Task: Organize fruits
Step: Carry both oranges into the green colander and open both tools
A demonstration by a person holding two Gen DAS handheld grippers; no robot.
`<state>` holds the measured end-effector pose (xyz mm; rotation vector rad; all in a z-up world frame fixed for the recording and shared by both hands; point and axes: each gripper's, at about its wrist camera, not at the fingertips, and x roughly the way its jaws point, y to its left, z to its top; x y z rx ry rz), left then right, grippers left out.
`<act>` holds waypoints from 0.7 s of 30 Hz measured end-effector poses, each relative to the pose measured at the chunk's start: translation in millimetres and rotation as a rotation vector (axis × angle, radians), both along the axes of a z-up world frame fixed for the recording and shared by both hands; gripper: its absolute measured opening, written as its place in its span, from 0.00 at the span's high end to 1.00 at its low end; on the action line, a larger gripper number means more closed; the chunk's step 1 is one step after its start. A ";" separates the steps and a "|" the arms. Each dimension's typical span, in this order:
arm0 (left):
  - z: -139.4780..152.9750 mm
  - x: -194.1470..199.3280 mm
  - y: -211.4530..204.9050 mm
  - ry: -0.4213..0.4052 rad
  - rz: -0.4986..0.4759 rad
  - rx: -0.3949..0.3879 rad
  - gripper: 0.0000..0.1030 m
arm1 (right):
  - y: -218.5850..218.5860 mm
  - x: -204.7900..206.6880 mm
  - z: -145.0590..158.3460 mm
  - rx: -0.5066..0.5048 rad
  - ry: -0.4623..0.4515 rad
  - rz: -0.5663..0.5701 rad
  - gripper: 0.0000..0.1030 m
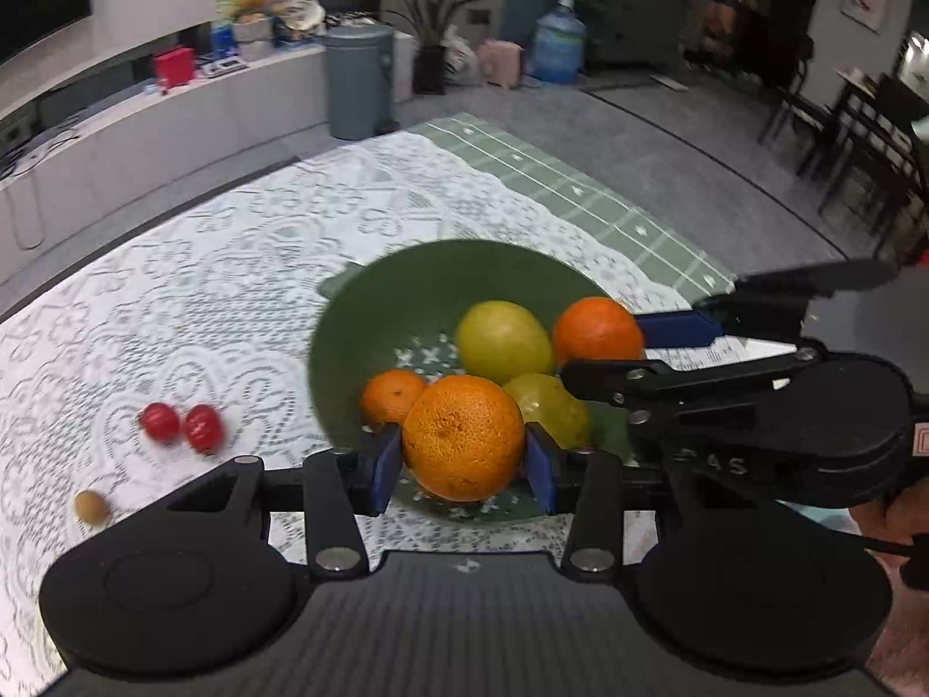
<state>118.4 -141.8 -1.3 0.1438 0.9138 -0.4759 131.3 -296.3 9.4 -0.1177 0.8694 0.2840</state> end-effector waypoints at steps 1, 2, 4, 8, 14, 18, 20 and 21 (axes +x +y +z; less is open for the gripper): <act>-2.4 1.0 -2.2 0.007 -0.008 0.008 0.51 | -0.6 1.3 -1.6 -0.012 0.005 0.003 0.66; -4.7 2.6 -4.4 0.013 -0.014 0.016 0.51 | -0.3 2.0 -2.1 -0.020 0.010 0.006 0.66; -8.5 5.6 -7.6 0.025 -0.029 0.026 0.51 | -0.7 4.3 -4.7 -0.038 0.018 0.010 0.66; -12.9 7.4 -13.7 0.042 -0.058 0.041 0.51 | 0.4 9.4 -10.6 -0.087 0.032 0.025 0.66; -24.8 14.0 -17.6 0.081 -0.079 0.078 0.51 | 2.4 14.9 -19.2 -0.121 0.061 0.052 0.66; -32.3 16.1 -17.2 0.106 -0.085 0.091 0.51 | 4.9 19.5 -25.3 -0.143 0.082 0.076 0.66; -35.0 17.0 -18.4 0.116 -0.090 0.098 0.51 | 5.8 20.5 -26.6 -0.153 0.082 0.087 0.66; -36.6 18.6 -19.1 0.119 -0.091 0.102 0.51 | 6.1 21.2 -26.4 -0.154 0.083 0.092 0.65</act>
